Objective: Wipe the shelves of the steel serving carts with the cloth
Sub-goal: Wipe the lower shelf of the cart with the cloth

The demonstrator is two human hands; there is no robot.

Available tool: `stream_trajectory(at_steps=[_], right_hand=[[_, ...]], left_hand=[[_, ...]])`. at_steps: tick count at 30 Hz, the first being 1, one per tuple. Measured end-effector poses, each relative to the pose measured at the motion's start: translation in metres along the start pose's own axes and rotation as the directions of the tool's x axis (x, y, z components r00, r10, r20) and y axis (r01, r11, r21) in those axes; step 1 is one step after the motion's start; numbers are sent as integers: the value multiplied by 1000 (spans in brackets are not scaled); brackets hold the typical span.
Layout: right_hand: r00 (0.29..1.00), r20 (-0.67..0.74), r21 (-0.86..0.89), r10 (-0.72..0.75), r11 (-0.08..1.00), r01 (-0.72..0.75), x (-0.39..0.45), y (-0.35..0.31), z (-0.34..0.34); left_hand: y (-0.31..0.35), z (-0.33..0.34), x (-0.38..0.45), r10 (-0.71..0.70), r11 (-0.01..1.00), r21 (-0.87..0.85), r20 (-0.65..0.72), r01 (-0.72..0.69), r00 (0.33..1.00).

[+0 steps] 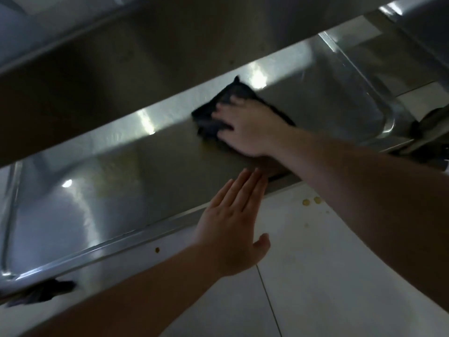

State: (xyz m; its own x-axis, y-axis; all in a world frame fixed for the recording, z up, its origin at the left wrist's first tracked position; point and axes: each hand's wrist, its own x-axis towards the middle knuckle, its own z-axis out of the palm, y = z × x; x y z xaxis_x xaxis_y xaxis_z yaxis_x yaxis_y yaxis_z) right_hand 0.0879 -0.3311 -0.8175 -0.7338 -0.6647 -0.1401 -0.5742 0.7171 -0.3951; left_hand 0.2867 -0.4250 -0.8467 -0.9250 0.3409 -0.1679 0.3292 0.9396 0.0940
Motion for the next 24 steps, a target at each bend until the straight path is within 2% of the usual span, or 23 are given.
stream_trajectory(at_steps=[2,4,6,7,10,12,14,17,19,20,22,24], right_hand=[[994,12,-10,-112,994,112,-31,-2,12],[997,-34,-38,-67,997,66,-53,23,7],[983,-137,-44,124,990,-131,-68,63,-10],[954,-187,-39,235,968,-246,-76,84,-20],[813,-265,-50,519,834,-549,-101,121,-31],[752,-241,-44,613,768,-639,-98,108,-23],[789,-197,-44,582,799,-600,-83,73,-13],[938,-113,-75,326,939,-336,-65,12,11],[977,-71,-53,199,978,-203,-64,-9,22],[982,-66,-39,178,983,-181,-65,-9,24],[968,-125,-53,216,973,-224,-65,9,18],[901,-234,-72,366,917,-391,-63,39,4]], left_hand=[[0,0,0,-1,1000,3,18,1,1000],[-1,-1,0,7,1000,-3,29,-7,1000],[-2,-1,-1,9,1000,-11,21,-9,1000],[-3,-2,-2,9,1000,-11,19,-9,1000],[-2,-2,-2,9,1000,-11,30,-9,1000],[0,-2,-1,-2,1000,-11,44,2,999],[1,-2,-1,-8,1000,1,64,8,998],[-3,-5,0,2,1000,7,102,-3,995],[-5,-8,2,29,999,-30,128,-25,991],[-6,-10,1,39,998,-53,128,-33,991],[-11,-12,-6,45,997,-69,93,-38,995],[-21,-10,-26,20,998,-64,53,-16,998]])
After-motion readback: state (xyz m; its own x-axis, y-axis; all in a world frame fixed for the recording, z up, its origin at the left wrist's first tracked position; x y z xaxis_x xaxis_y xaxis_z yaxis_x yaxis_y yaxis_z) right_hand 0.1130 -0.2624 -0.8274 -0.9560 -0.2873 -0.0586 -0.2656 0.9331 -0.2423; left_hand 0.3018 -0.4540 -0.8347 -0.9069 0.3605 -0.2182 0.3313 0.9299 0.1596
